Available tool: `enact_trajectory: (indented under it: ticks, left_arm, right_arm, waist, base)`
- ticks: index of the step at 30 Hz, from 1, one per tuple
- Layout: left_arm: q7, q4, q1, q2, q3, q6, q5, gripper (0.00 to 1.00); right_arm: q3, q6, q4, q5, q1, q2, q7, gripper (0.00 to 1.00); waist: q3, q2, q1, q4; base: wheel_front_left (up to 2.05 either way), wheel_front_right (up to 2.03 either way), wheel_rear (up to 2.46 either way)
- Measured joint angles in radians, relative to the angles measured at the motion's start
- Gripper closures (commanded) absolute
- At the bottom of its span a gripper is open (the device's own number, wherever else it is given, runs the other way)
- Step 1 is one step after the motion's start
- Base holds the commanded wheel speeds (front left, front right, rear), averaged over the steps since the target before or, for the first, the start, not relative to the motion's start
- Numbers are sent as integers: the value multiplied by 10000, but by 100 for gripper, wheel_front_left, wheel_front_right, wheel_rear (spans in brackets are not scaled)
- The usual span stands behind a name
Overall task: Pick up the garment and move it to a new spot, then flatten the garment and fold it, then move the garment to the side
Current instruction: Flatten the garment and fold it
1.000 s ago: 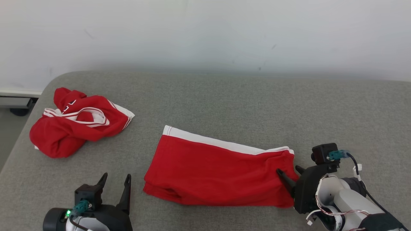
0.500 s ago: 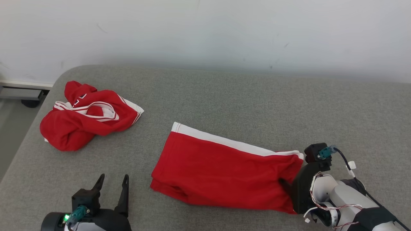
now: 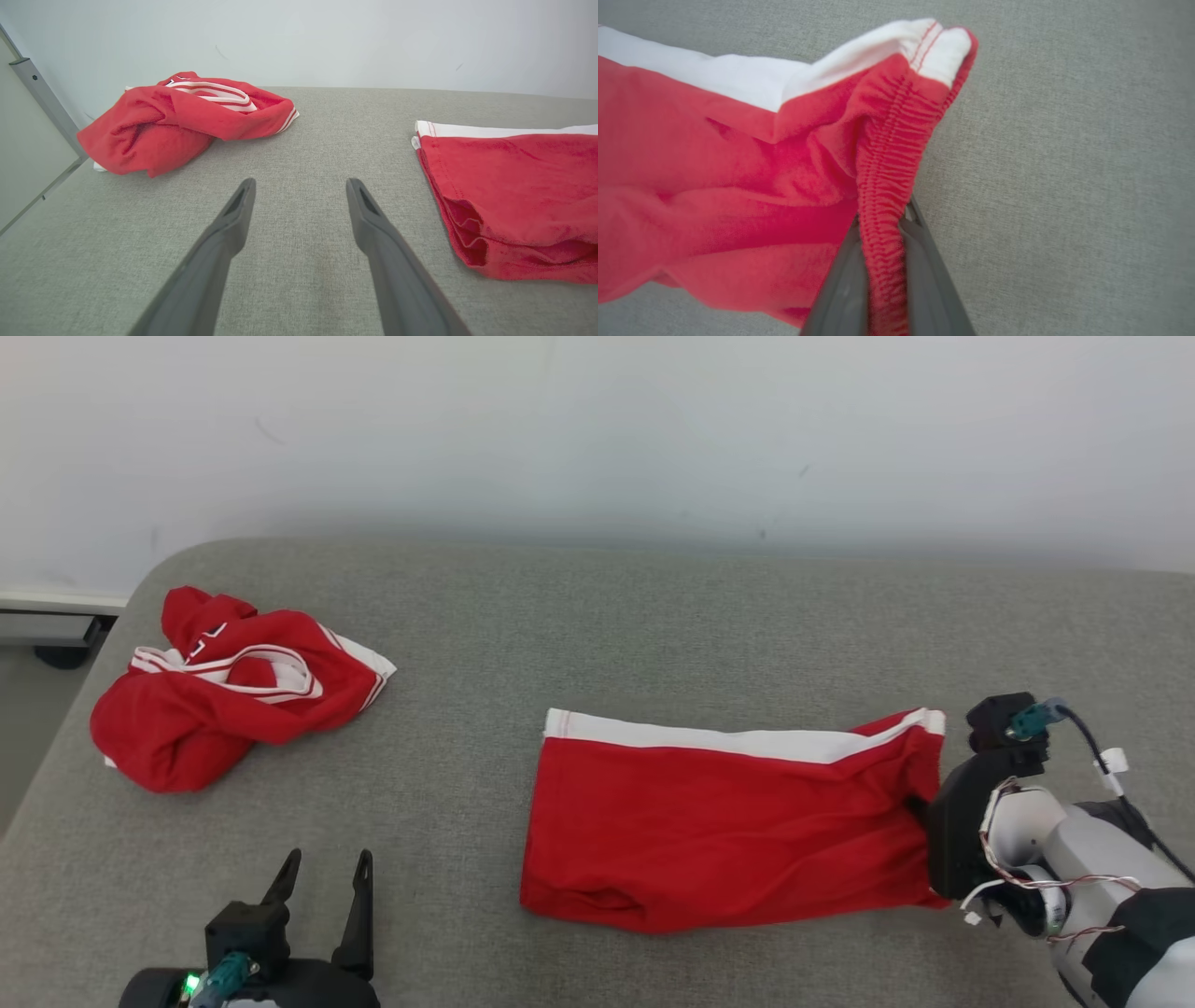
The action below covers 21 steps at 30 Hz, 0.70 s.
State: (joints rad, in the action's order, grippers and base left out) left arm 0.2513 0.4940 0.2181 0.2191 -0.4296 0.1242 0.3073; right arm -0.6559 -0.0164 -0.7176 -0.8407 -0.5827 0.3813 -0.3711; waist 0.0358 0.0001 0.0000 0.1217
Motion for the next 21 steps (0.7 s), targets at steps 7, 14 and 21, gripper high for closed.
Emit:
enact_trajectory:
  ticks: [7, 14, 21]
  left_arm:
    - [-132, -247, -139, -190, 88, 0, -259, 0]
    - [-320, -389, -319, -318, 111, 0, -343, 0]
    - [-491, -587, -315, -453, 134, 0, -451, 0]
  right_arm:
    - [257, 663, 222, -476, -8, 161, -322, 100]
    - [832, 1160, 1187, -2036, -1, -142, -1030, 100]
    - [1097, 1220, 1931, -2995, 24, -500, -1689, 100]
  waist:
    - [-77, 0, 0, -274]
    - [-136, 0, 0, -336]
    - [-146, 0, 0, -178]
  base:
    - [0, 0, 0]
    - [0, 0, 0]
    - [0, 0, 0]
